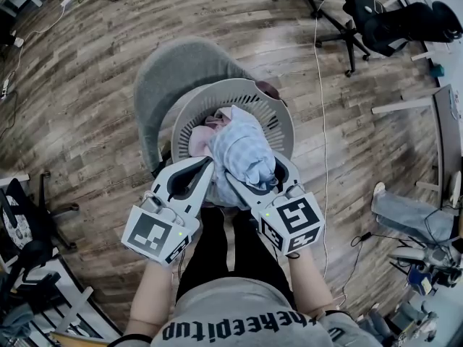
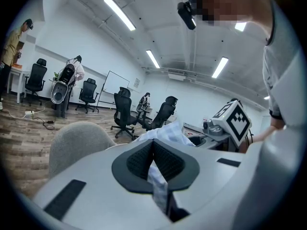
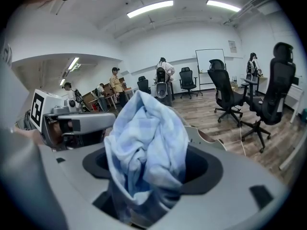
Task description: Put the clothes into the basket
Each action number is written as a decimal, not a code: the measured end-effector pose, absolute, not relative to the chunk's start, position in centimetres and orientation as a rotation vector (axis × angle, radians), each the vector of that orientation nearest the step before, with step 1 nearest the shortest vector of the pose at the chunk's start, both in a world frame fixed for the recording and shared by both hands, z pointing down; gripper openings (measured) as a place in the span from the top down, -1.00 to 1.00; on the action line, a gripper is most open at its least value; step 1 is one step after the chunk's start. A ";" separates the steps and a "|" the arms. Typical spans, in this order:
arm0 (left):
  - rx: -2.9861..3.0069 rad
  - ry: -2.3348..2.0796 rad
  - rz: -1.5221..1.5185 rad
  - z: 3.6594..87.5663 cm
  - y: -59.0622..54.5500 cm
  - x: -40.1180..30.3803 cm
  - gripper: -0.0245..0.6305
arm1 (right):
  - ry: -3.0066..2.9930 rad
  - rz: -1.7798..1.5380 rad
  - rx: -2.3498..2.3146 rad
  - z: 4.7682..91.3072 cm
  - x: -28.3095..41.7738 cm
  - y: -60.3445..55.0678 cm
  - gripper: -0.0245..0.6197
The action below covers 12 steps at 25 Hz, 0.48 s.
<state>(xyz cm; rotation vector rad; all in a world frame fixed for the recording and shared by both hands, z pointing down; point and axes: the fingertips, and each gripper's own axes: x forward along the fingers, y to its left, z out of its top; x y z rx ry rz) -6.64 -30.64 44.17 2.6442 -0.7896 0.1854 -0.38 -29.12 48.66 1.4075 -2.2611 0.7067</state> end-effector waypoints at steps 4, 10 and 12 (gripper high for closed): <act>2.642 -0.792 0.185 44.2 -30.6 -6.7 0.88 | -2.256 0.712 1.416 48.6 -0.2 -29.1 -0.18; 2.637 -0.788 0.184 44.3 -30.4 -6.8 0.88 | -2.243 0.697 1.426 48.4 -0.1 -29.1 -0.20; 2.637 -0.788 0.184 44.3 -30.3 -6.7 0.88 | -2.244 0.699 1.423 48.4 -0.1 -29.0 -0.20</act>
